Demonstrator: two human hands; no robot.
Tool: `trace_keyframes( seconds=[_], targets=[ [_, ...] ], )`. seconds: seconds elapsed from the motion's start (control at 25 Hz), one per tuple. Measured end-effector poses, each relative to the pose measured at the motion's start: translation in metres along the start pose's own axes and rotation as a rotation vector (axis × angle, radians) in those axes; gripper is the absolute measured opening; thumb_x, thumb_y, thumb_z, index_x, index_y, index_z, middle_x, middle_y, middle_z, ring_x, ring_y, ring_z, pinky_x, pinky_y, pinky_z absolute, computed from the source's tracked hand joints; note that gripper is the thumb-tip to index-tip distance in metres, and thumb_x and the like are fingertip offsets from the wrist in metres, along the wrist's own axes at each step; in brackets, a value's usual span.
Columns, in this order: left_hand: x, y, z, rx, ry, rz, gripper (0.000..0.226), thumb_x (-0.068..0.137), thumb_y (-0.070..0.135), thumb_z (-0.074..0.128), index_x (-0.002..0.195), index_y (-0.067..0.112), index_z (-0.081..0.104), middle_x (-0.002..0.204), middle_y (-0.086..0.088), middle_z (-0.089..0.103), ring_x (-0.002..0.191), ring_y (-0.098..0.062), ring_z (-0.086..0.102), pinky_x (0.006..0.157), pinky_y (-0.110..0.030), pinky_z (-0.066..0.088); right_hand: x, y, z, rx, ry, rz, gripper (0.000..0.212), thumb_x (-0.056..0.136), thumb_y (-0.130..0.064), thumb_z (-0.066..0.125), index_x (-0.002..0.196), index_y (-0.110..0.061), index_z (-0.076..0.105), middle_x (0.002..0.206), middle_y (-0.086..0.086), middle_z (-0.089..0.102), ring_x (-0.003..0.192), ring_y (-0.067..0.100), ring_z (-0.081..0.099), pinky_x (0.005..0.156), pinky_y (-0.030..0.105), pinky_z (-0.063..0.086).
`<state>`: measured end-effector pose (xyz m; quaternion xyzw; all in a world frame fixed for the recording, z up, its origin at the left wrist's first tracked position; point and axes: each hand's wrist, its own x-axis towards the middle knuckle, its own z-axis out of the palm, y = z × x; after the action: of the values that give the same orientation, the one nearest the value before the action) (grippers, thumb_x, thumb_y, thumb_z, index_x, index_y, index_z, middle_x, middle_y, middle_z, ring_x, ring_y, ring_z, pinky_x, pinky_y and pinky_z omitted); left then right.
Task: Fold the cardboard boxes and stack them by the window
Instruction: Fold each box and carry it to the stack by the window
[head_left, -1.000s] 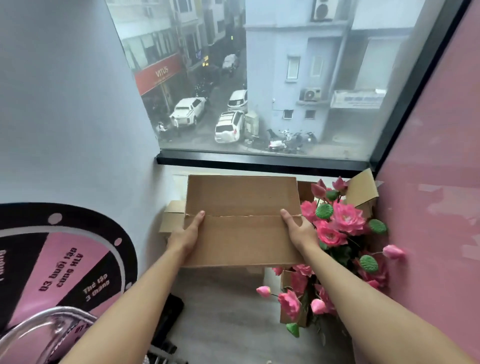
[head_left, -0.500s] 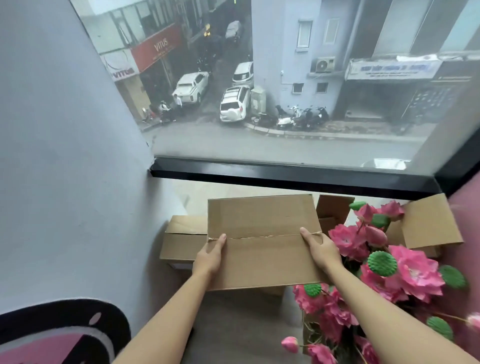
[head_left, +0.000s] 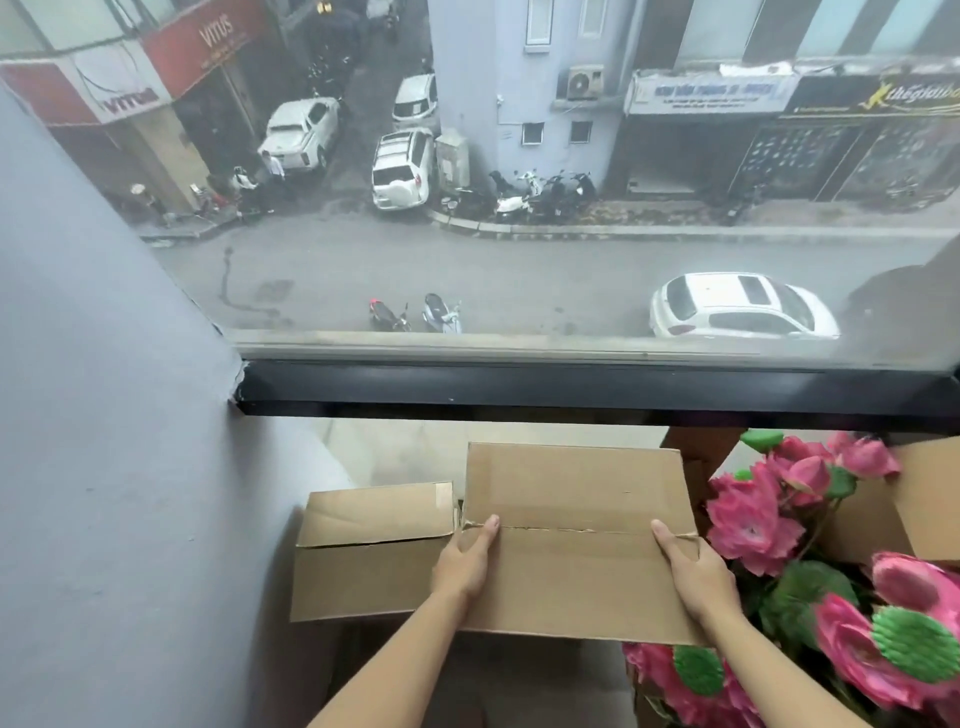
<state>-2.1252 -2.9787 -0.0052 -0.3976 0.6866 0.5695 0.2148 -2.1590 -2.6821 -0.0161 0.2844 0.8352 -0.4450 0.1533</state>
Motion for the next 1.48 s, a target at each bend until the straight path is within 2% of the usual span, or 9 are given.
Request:
trace_keyframes(
  seconds=[0.24,0.32,0.48,0.68,0.88,1.12,1.32,1.4,1.48],
  targets=[
    [0.071,-0.016,0.021,0.009,-0.011,-0.077,0.083,0.082,0.075,0.057,0.146,0.023,0.049,0.152,0.003,0.047,0.14,-0.021,0.042,0.115,-0.034,0.031,0.067,0.015,0.038,-0.097,-0.032,0.061,0.06,0.082,-0.075,0.055,0.114,-0.025,0.062,0.119,0.01,0.066,0.117,0.036,0.055,0.101,0.048,0.042],
    [0.097,-0.023,0.029,0.027,-0.007,-0.082,0.08,0.084,0.074,0.055,0.144,0.022,0.052,0.151,0.003,0.048,0.14,-0.022,0.043,0.115,-0.034,0.031,0.092,0.024,0.052,-0.103,-0.059,0.072,0.055,0.08,-0.078,0.055,0.108,-0.031,0.061,0.113,0.007,0.066,0.116,0.036,0.055,0.1,0.048,0.042],
    [0.143,-0.039,0.043,0.029,0.009,-0.098,0.072,0.084,0.072,0.056,0.135,0.021,0.062,0.137,-0.001,0.061,0.129,-0.024,0.053,0.108,-0.035,0.038,0.128,0.045,0.078,-0.085,-0.113,0.094,0.053,0.079,-0.08,0.055,0.102,-0.032,0.062,0.101,-0.003,0.065,0.106,0.028,0.057,0.092,0.044,0.043],
    [0.189,-0.062,0.063,0.087,0.079,-0.133,0.072,0.089,0.068,0.055,0.142,0.02,0.051,0.142,-0.005,0.057,0.134,-0.028,0.049,0.105,-0.034,0.037,0.166,0.071,0.109,-0.053,-0.153,0.126,0.054,0.074,-0.078,0.058,0.093,-0.029,0.064,0.092,-0.015,0.064,0.092,0.016,0.06,0.083,0.038,0.045],
    [0.218,-0.083,0.068,0.137,0.138,-0.16,0.072,0.093,0.059,0.056,0.15,0.017,0.041,0.147,-0.009,0.051,0.138,-0.03,0.044,0.109,-0.035,0.034,0.185,0.099,0.138,-0.094,-0.216,0.142,0.035,0.086,-0.061,0.065,0.101,-0.029,0.063,0.1,-0.011,0.069,0.101,0.019,0.063,0.093,0.041,0.05],
    [0.239,-0.103,0.081,0.232,0.161,-0.189,0.063,0.1,0.05,0.049,0.147,0.01,0.036,0.147,-0.015,0.049,0.137,-0.034,0.044,0.109,-0.037,0.033,0.196,0.116,0.158,-0.144,-0.2,0.165,0.052,0.084,-0.067,0.063,0.119,-0.029,0.059,0.108,-0.006,0.067,0.107,0.023,0.061,0.094,0.041,0.049],
    [0.232,-0.105,0.092,0.306,0.249,-0.08,0.064,0.101,0.045,0.049,0.146,0.003,0.032,0.144,-0.022,0.049,0.131,-0.037,0.048,0.103,-0.039,0.037,0.195,0.119,0.157,-0.153,-0.196,0.151,0.057,0.082,-0.071,0.061,0.121,-0.029,0.059,0.111,-0.006,0.067,0.108,0.023,0.061,0.097,0.043,0.049],
    [0.221,-0.103,0.094,0.404,0.285,0.072,0.073,0.098,0.042,0.056,0.151,0.003,0.024,0.151,-0.021,0.04,0.137,-0.036,0.04,0.108,-0.042,0.035,0.19,0.119,0.156,-0.166,-0.184,0.146,0.056,0.082,-0.073,0.059,0.118,-0.031,0.059,0.11,-0.007,0.066,0.109,0.023,0.06,0.096,0.041,0.049],
    [0.211,-0.1,0.097,0.655,0.324,0.308,0.084,0.093,0.047,0.062,0.154,0.006,0.02,0.156,-0.018,0.029,0.144,-0.033,0.028,0.116,-0.041,0.028,0.186,0.117,0.154,-0.168,-0.16,0.143,0.054,0.082,-0.075,0.057,0.115,-0.032,0.059,0.106,-0.007,0.065,0.109,0.024,0.06,0.094,0.04,0.048]
  ],
)
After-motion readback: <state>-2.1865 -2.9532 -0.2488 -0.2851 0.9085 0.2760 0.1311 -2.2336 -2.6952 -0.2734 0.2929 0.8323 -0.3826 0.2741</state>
